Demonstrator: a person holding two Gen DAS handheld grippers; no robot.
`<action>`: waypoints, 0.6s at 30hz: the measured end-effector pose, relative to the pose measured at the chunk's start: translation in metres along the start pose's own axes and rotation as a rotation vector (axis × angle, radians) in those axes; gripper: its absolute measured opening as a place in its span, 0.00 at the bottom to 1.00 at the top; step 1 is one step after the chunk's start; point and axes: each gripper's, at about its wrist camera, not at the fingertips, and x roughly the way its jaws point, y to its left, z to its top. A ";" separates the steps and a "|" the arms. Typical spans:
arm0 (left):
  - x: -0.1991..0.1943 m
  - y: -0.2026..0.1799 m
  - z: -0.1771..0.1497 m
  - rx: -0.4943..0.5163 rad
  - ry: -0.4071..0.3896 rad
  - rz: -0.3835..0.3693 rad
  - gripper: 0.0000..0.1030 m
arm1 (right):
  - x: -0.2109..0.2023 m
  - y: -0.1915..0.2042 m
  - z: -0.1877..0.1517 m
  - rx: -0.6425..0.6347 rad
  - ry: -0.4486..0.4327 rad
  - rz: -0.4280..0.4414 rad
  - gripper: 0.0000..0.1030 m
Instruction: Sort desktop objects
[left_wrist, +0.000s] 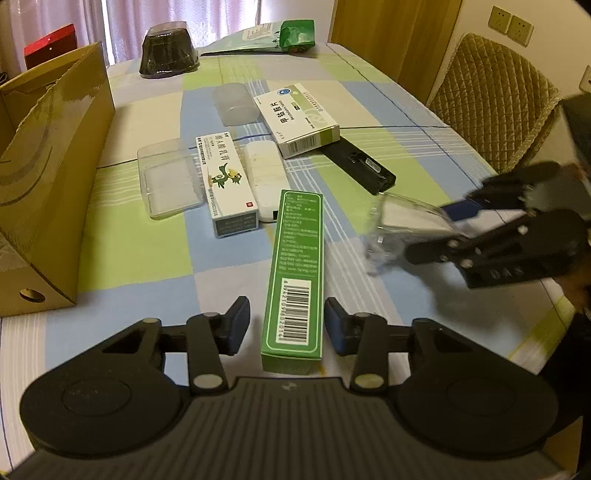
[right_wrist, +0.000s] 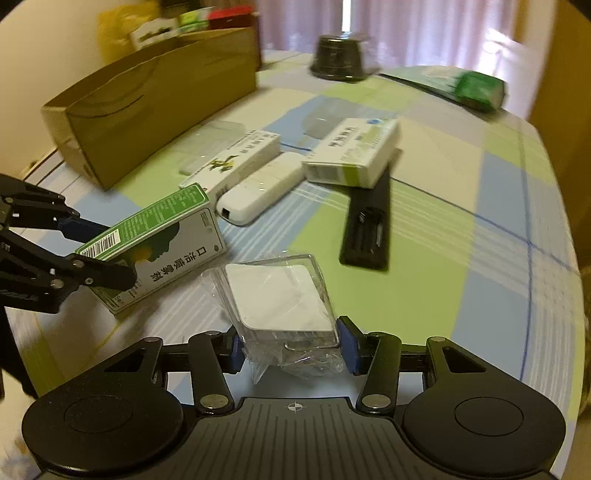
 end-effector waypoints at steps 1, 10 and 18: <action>0.001 0.000 0.001 0.004 0.000 0.003 0.35 | -0.002 0.001 -0.002 0.018 -0.003 -0.009 0.47; 0.000 -0.004 0.005 0.037 0.001 0.005 0.25 | -0.015 0.011 -0.010 0.085 -0.022 -0.056 0.46; -0.028 0.004 0.005 0.020 -0.045 0.002 0.25 | -0.037 0.023 -0.003 0.087 -0.057 -0.091 0.36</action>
